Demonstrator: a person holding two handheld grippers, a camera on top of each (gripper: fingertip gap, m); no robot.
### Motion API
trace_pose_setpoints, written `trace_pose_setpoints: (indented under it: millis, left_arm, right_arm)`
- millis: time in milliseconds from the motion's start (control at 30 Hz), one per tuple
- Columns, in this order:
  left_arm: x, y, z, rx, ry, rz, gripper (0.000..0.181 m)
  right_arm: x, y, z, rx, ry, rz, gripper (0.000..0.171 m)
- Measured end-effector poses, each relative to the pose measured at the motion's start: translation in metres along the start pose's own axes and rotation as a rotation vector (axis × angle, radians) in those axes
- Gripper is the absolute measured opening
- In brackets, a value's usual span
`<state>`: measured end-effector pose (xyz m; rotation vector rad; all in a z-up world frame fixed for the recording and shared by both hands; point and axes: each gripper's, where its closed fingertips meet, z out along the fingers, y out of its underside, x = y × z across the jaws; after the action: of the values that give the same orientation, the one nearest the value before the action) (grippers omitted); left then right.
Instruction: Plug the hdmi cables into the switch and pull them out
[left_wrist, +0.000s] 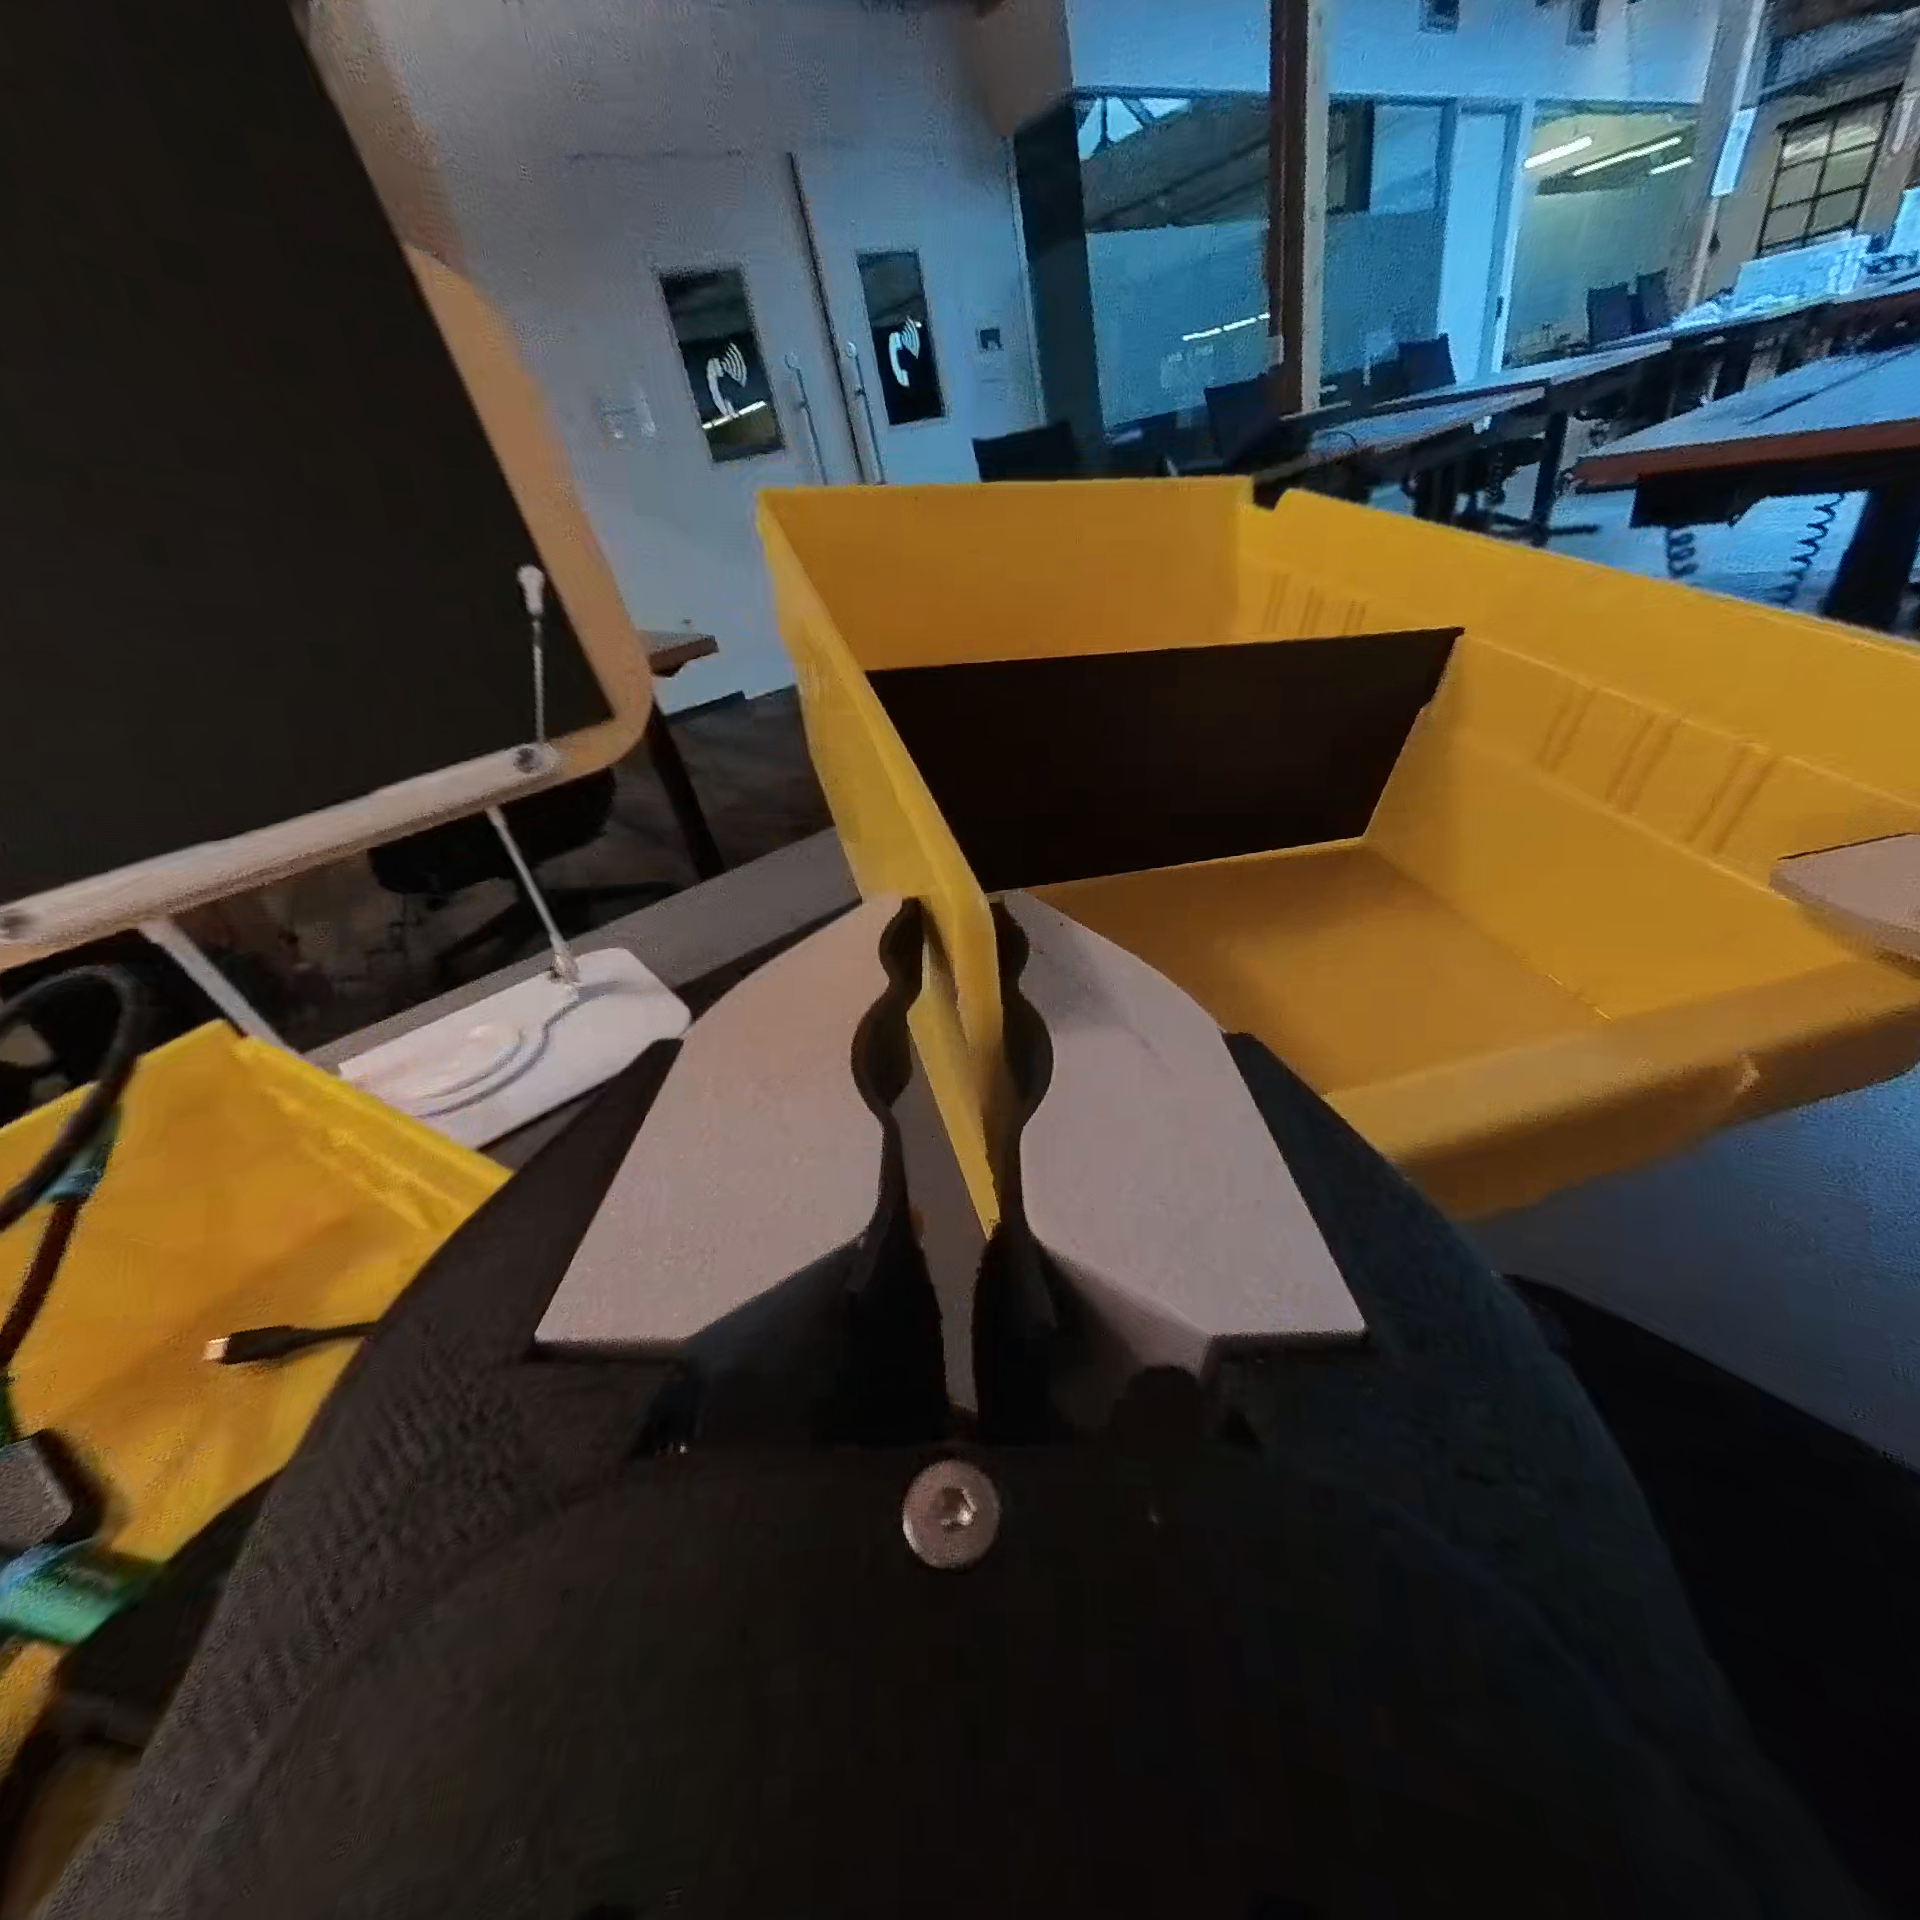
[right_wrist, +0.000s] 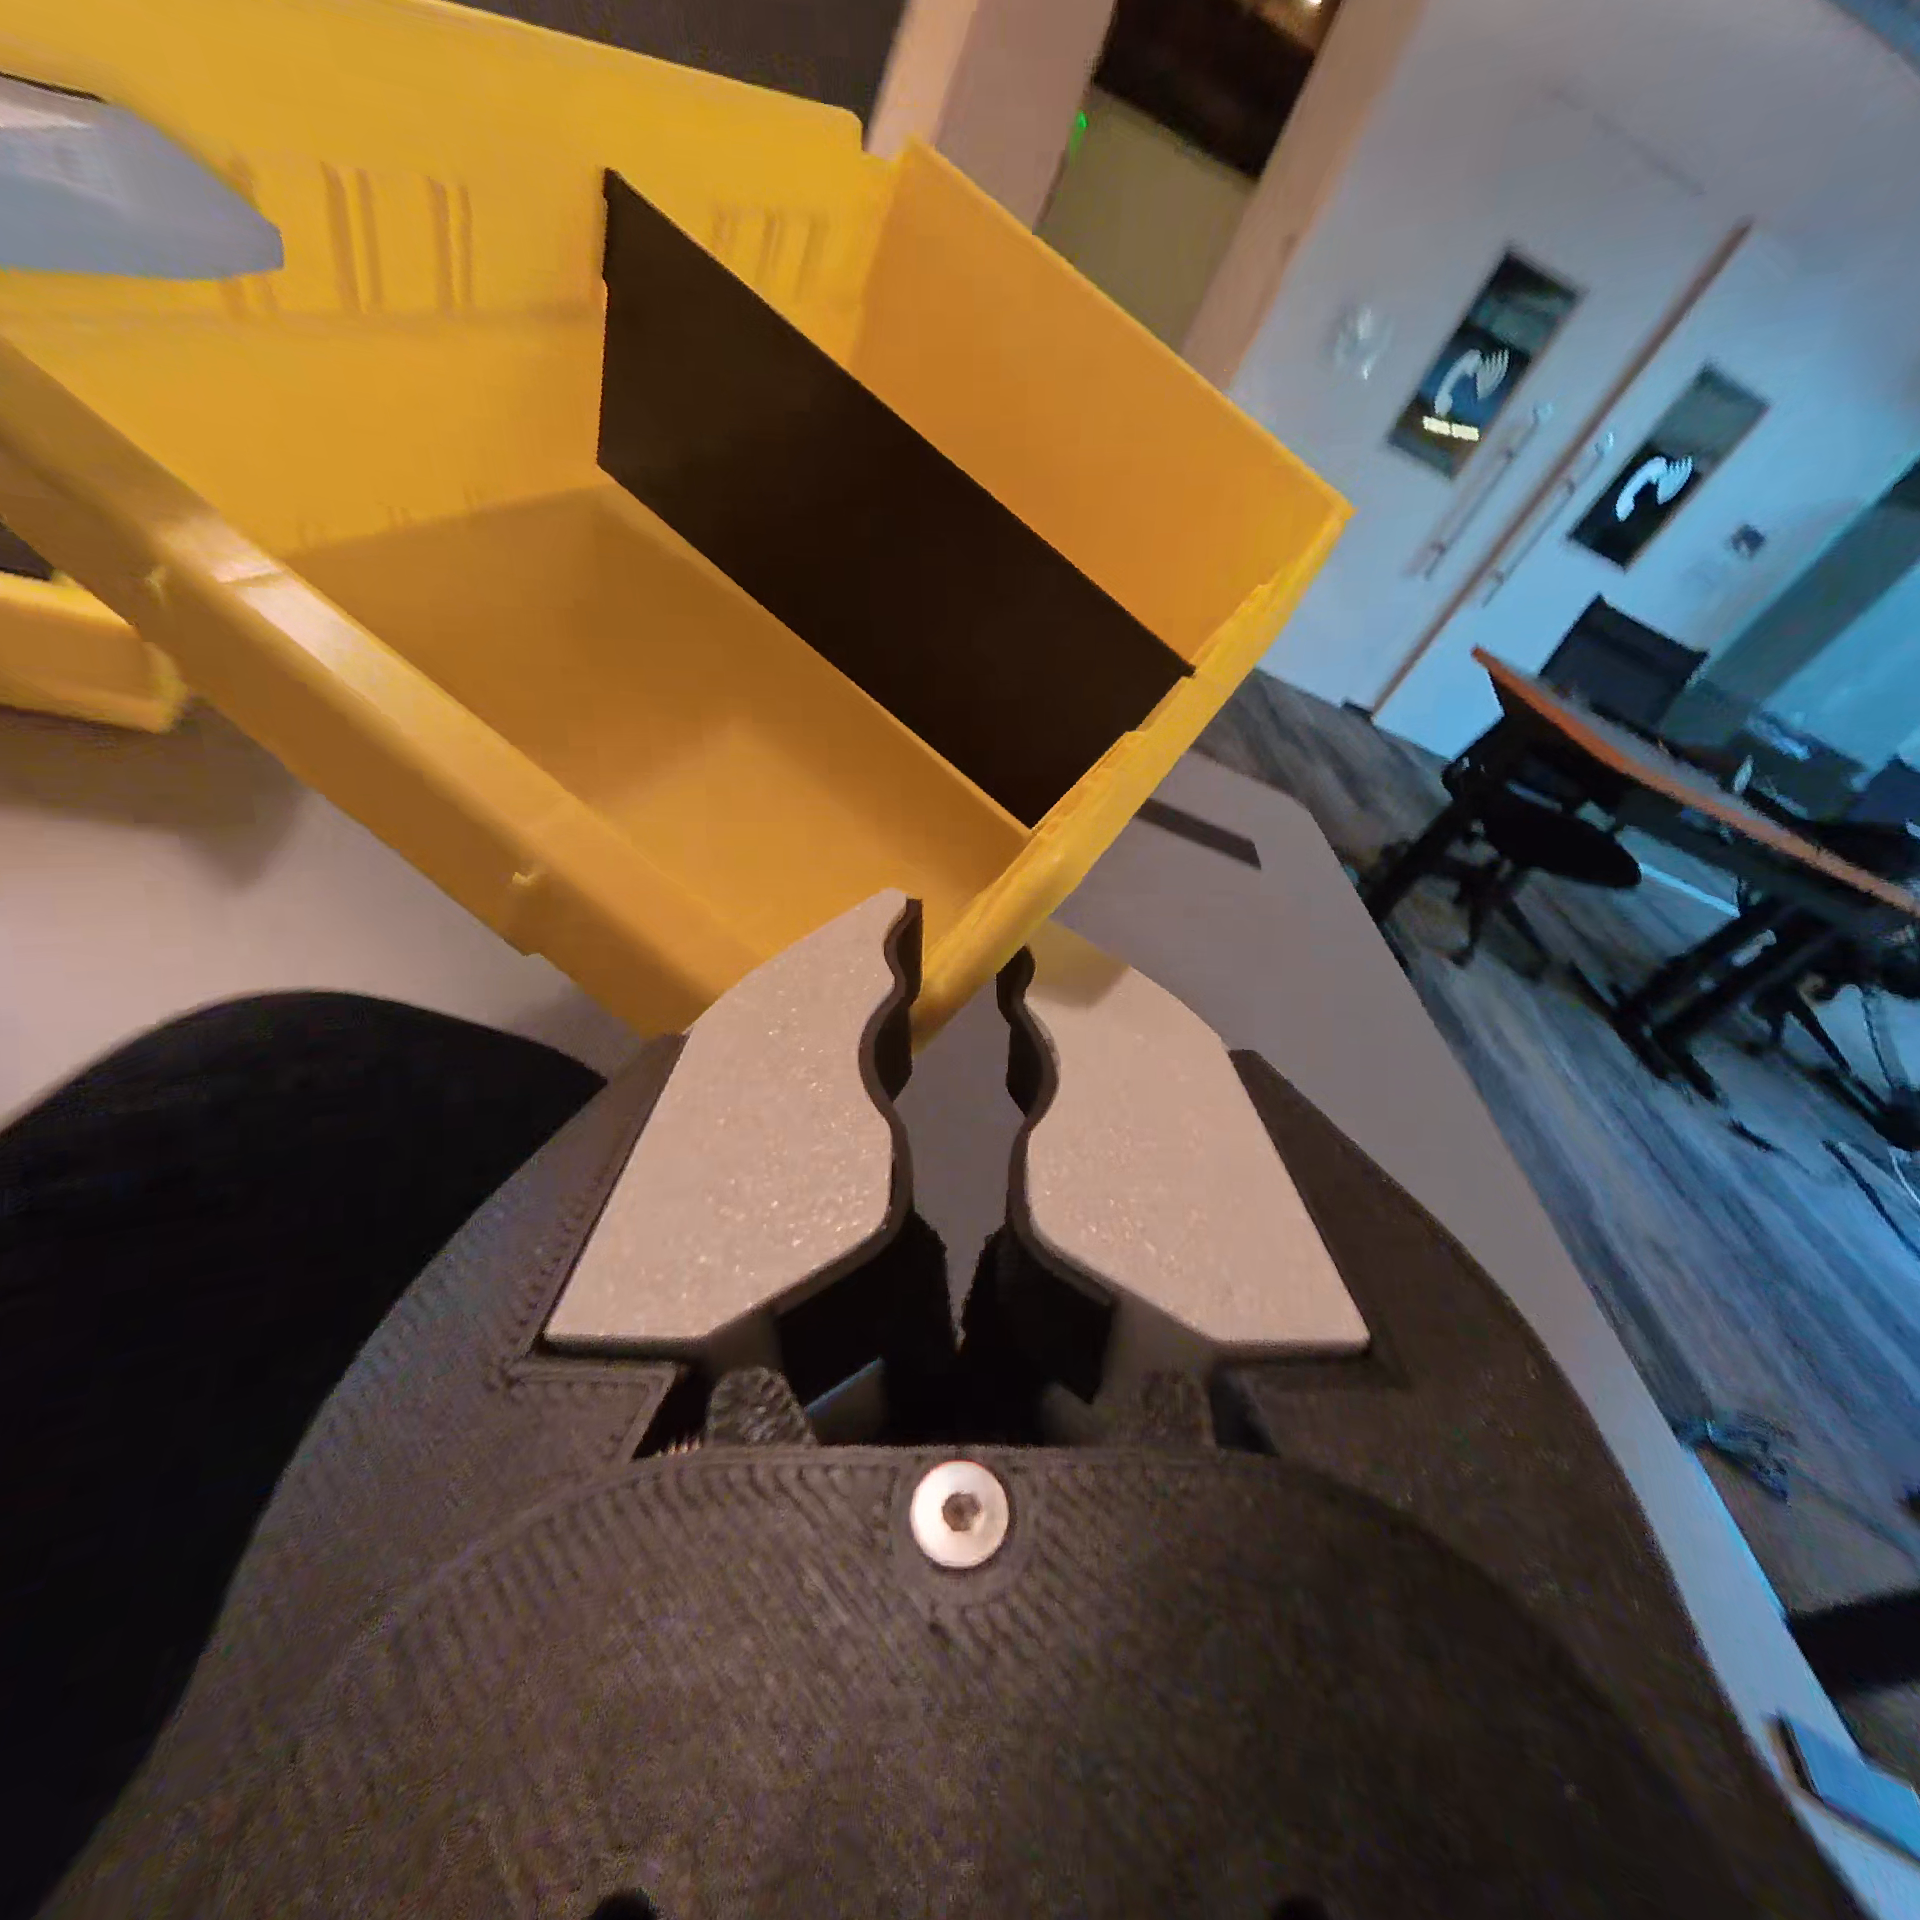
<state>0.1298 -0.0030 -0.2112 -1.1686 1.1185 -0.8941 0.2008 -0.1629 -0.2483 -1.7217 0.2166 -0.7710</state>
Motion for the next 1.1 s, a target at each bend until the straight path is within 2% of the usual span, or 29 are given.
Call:
trace_pose_setpoints:
  millis: [200,367,667,733,767,867,933,1000,1100]
  left_arm:
    - [0.034,0.039,0.044,-0.073,0.080,-0.034,0.011]
    - [0.051,0.056,0.063,-0.106,0.136,-0.046,0.012]
    - [0.063,0.072,0.075,-0.125,0.179,-0.043,0.015]
    - [0.067,0.081,0.075,-0.176,0.212,-0.032,0.019]
    - [0.069,0.086,0.075,-0.209,0.237,-0.042,0.029]
    - [0.066,0.067,0.067,-0.176,0.249,-0.082,0.055]
    - [0.059,0.048,0.050,-0.151,0.265,-0.045,0.066]
    - [0.046,0.032,0.023,-0.132,0.269,0.022,0.070]
    - [0.012,0.028,-0.032,-0.131,0.218,0.148,0.069]
  right_arm:
    - [0.025,0.055,0.008,-0.144,0.045,0.018,0.013]
    - [0.037,0.082,0.010,-0.228,0.069,0.016,0.014]
    - [0.044,0.102,0.012,-0.282,0.080,0.007,0.015]
    - [0.046,0.103,0.013,-0.288,0.081,0.003,0.016]
    - [0.046,0.102,0.014,-0.282,0.073,-0.012,0.016]
    - [0.045,0.102,0.016,-0.280,0.057,-0.046,0.021]
    - [0.046,0.096,0.014,-0.234,0.053,-0.086,0.044]
    - [0.053,0.084,0.008,-0.168,0.081,-0.152,0.064]
    - [0.050,0.062,-0.003,-0.084,0.050,-0.248,0.076]
